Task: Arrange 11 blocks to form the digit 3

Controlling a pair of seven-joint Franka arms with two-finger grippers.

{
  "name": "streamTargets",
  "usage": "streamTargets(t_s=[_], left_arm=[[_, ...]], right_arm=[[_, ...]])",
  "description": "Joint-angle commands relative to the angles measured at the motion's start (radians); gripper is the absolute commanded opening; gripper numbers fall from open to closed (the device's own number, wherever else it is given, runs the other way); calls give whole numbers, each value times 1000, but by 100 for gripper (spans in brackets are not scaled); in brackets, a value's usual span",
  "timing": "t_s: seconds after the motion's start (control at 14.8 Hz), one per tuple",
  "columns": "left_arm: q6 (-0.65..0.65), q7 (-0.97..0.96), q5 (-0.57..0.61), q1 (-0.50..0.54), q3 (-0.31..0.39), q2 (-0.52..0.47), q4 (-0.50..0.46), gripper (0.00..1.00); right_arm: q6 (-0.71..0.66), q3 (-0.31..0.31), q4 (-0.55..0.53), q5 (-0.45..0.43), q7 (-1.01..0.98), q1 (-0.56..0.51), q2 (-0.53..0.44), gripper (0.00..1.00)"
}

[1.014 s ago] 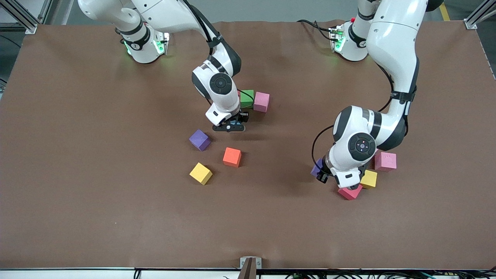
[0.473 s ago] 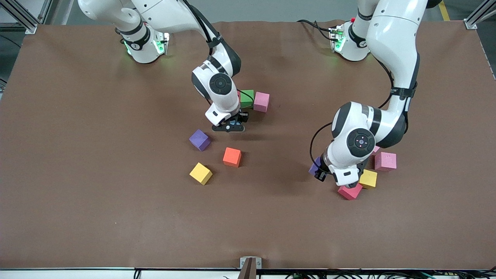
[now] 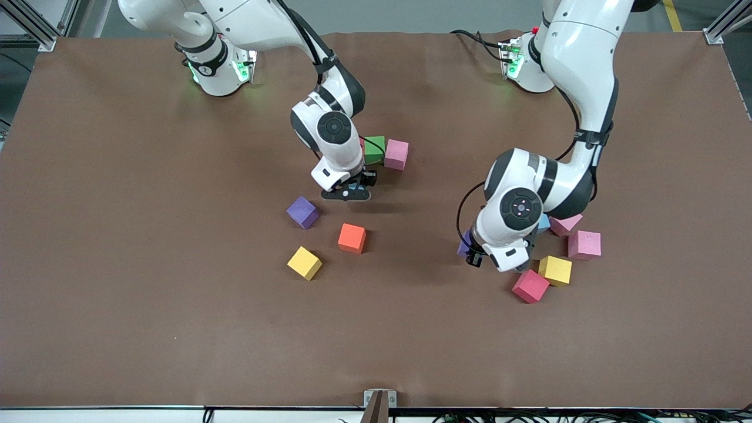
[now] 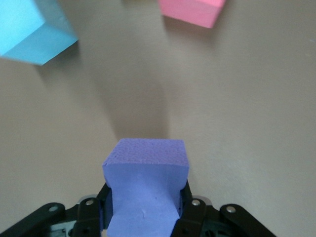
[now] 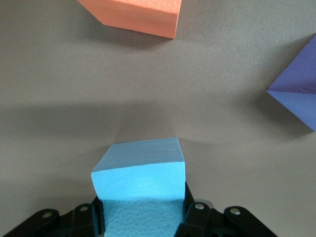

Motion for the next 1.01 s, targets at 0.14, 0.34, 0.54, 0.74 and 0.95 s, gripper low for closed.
streamTargets(t_s=[0.14, 0.34, 0.54, 0.74, 0.95], left_arm=[[75, -237, 34, -46, 2, -93, -145, 44], [160, -327, 34, -73, 2, -107, -193, 44], [190, -347, 34, -91, 0, -122, -225, 46], [191, -349, 34, -106, 0, -135, -242, 46], [191, -363, 34, -106, -1, -133, -242, 46]], right_arm=[[22, -9, -10, -21, 29, 13, 4, 5], [20, -9, -13, -21, 27, 13, 7, 7], [20, -9, -14, -28, 27, 13, 7, 7], [20, -9, -14, -28, 27, 13, 7, 7], [20, -9, -16, -28, 27, 13, 7, 8]])
